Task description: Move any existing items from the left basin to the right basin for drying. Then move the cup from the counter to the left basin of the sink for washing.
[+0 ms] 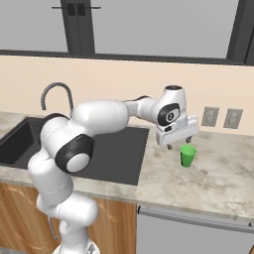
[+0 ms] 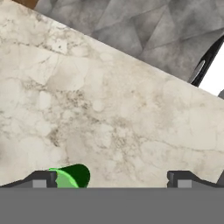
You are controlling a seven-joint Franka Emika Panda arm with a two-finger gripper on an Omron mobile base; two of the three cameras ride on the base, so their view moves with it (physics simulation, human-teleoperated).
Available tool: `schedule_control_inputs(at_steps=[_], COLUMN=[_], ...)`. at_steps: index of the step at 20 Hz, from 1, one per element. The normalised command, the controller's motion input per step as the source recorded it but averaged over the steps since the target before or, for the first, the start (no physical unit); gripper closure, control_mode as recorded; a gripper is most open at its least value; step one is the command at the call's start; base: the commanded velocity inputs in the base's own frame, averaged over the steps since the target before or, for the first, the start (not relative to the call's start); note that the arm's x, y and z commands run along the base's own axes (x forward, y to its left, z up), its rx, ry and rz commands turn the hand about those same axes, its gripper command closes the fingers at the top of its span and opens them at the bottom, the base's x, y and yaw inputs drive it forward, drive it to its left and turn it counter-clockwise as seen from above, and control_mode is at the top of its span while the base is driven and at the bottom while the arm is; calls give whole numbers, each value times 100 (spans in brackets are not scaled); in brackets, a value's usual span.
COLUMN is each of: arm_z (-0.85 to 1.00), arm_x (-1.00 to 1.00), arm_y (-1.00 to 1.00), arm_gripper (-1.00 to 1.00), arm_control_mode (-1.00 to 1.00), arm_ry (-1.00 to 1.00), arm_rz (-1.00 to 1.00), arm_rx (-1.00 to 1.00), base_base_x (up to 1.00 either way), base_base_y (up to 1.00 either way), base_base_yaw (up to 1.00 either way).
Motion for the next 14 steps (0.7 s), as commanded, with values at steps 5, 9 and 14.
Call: schedule_control_inputs(at_steps=[5, 9, 14], arm_z=[-19, -24, -23], arm_x=[35, 35, 26], arm_y=[-13, -9, -9], arm_gripper=[-100, -100, -100], arm_control_mode=[-100, -100, -100], arm_ry=[0, 0, 0], arm_rz=[0, 0, 0], arm_rx=[1, 0, 1], base_base_x=[0, 0, 0], base_base_y=[0, 0, 0], base_base_yaw=[0, 0, 0])
